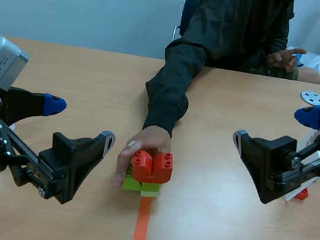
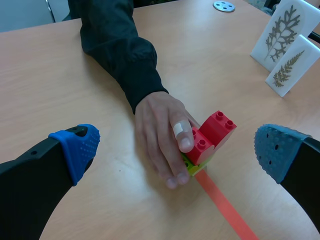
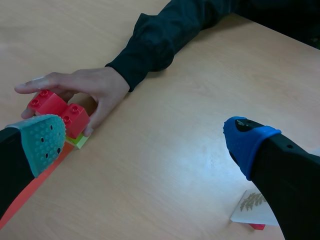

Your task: Sort the leaf by its shape. The table is split by an orange tape line. A compound leaf with several leaflets goes to the left side, a simple leaf with one blade goes to the right side. Return to the home posture when a red brick is placed on the table.

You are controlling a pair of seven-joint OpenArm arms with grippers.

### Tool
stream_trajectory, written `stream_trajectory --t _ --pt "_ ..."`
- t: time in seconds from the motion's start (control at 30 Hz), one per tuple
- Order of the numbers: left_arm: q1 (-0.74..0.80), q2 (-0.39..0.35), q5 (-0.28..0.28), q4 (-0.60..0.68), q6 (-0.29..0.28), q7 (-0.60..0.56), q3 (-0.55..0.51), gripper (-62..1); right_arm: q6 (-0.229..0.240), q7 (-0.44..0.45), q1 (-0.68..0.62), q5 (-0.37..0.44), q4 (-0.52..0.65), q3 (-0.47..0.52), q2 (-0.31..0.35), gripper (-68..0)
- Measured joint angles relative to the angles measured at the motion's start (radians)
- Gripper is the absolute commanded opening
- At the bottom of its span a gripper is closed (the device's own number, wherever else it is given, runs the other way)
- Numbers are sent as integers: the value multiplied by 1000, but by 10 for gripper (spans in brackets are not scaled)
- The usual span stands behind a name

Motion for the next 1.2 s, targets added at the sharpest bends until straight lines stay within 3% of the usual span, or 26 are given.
stream_trajectory --t 1.2 --pt "0 36 0 0 0 0 -1 14 0 0 0 0 0 0 0 4"
